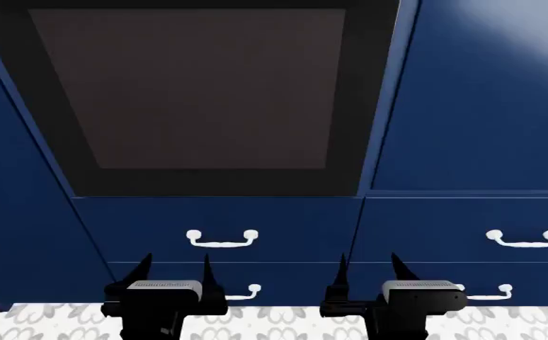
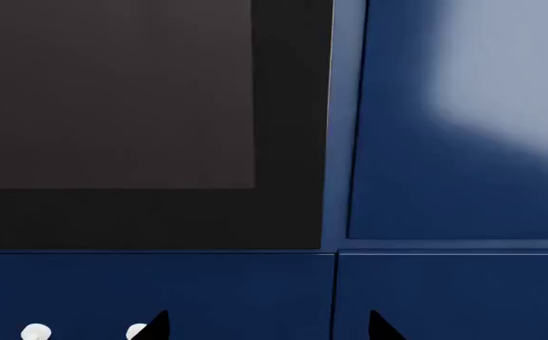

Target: Open the microwave door

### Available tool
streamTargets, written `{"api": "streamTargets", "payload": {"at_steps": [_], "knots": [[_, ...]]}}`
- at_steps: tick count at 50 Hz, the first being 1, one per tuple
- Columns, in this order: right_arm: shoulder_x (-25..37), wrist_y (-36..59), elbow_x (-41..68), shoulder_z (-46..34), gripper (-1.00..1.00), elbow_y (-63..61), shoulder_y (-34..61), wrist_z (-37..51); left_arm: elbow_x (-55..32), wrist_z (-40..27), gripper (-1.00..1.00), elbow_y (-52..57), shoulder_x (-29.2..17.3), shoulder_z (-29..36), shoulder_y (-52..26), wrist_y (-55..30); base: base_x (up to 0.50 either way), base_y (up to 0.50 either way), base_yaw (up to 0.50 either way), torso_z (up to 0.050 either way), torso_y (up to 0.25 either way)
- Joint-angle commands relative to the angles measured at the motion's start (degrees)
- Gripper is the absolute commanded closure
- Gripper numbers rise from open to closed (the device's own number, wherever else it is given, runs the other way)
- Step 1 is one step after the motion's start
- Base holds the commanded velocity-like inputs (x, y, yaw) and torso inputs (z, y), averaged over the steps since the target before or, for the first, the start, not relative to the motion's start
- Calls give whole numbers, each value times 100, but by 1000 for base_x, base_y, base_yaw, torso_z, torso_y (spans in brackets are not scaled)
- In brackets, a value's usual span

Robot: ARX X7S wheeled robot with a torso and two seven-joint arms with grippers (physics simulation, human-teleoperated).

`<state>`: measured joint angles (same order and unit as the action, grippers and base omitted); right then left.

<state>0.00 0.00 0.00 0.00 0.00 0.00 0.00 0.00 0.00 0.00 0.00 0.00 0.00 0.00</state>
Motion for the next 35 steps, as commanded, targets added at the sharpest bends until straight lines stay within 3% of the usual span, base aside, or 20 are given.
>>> {"api": "streamTargets", "payload": {"at_steps": [1, 7, 11, 35], "knots": [[92, -13, 93, -118, -100, 24, 7, 98, -176, -119, -100, -16, -74, 61, -10, 45, 0, 0, 0, 0, 0], [214, -79, 179, -264, -100, 80, 1, 224, -339, -489, -100, -7, -166, 48, -59, 354, 0, 0, 0, 0, 0], [263, -100, 216, -327, -100, 80, -13, 290, -656, -354, -100, 48, -253, 89, -57, 237, 0, 0, 0, 0, 0], [445, 19, 557, -470, -100, -137, 61, 521, -896, -424, -100, 334, -518, 410, -58, 177, 0, 0, 0, 50, 1]]}}
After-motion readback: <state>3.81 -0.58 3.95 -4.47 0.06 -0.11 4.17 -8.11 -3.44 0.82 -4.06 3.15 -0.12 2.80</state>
